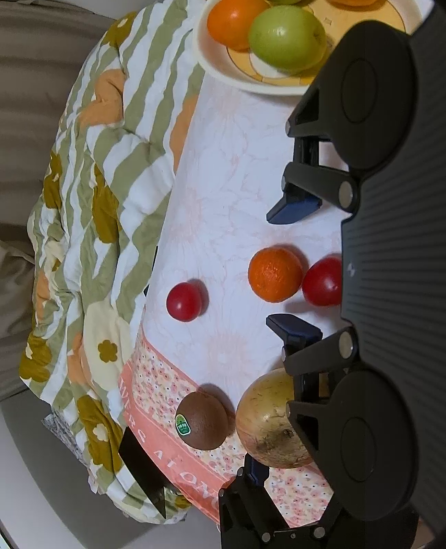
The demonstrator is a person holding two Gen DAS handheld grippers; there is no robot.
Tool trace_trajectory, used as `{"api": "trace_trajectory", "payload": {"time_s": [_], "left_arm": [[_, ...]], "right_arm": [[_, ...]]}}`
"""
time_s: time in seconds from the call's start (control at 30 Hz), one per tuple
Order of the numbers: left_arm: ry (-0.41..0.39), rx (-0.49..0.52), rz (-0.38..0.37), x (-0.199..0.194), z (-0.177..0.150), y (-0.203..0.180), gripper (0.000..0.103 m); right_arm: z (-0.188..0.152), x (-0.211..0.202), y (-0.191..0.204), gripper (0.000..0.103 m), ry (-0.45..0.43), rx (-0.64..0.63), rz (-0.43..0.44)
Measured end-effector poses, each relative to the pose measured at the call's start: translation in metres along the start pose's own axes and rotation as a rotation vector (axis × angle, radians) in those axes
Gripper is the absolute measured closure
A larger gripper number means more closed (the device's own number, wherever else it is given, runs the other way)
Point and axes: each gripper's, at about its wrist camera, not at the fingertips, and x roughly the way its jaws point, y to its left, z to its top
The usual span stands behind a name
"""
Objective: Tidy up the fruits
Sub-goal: 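Grasp the large red apple with the left tool while the right tool grasps a mandarin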
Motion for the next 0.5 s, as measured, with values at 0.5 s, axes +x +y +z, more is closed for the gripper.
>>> {"api": "trace_trajectory", "payload": {"time_s": [0.5], "left_arm": [[0.002, -0.055, 0.004, -0.011, -0.004, 0.009, 0.026]], "right_arm": [[0.003, 0.002, 0.007, 0.052, -0.005, -0.006, -0.001]]}}
